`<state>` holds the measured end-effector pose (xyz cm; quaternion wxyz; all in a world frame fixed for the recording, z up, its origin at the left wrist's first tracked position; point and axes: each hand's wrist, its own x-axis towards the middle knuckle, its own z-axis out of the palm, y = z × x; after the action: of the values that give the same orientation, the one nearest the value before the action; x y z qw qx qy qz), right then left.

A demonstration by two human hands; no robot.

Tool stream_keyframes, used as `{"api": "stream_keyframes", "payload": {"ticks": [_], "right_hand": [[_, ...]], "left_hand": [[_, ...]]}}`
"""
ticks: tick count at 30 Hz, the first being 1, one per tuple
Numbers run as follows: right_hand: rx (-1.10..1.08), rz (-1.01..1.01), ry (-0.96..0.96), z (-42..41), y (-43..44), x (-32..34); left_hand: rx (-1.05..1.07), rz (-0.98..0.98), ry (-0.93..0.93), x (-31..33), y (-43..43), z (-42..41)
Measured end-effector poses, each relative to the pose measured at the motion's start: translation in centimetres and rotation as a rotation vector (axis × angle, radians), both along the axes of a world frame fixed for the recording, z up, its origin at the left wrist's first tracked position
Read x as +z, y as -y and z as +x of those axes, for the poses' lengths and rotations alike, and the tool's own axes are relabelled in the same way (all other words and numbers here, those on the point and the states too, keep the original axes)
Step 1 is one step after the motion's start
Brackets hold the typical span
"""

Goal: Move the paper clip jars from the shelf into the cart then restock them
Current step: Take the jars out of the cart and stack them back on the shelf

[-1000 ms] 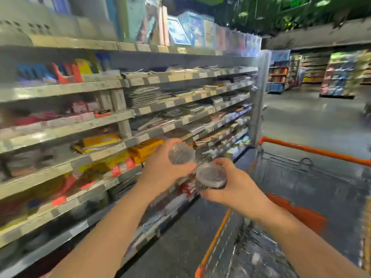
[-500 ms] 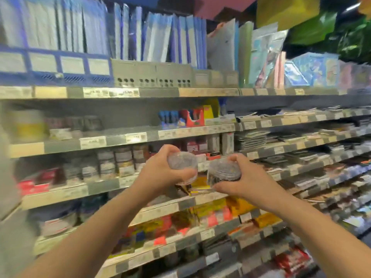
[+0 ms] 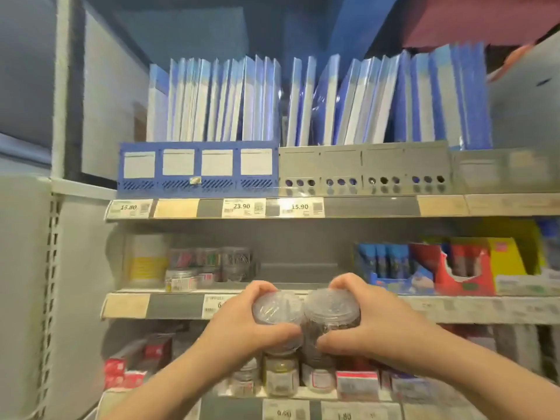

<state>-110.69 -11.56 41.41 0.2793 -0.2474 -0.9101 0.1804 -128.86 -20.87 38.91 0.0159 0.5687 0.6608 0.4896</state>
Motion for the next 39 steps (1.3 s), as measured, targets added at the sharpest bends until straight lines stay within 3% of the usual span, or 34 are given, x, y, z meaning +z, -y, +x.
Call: {"api": "stream_keyframes", "payload": {"ticks": [7,16,21,32,39], "right_hand": [[0.159,0.018,0.036,-7.6,-7.2,4.2],[0.178,-0.036,0.055,-15.0,-12.9,5.5],[0.117,-0.069,0.098,-18.8,-16.8,6.1],[-0.094,-0.020,0.443,-26.1,-23.2,4.0],[-0.097,0.020,0.316,-27.1,-24.2,2.8]], "left_hand": [[0.191,-0.012,-0.075,3.1,-4.8,-6.1],[0.303,-0.036,-0.178,5.3,-8.8,-12.9],[0.341,-0.041,-0.204,5.5,-9.3,-15.3],[0.410,-0.011,-0.179,5.3,-10.0,-16.3],[0.386,0.014,-0.126,5.1,-10.1,-15.9]]}}
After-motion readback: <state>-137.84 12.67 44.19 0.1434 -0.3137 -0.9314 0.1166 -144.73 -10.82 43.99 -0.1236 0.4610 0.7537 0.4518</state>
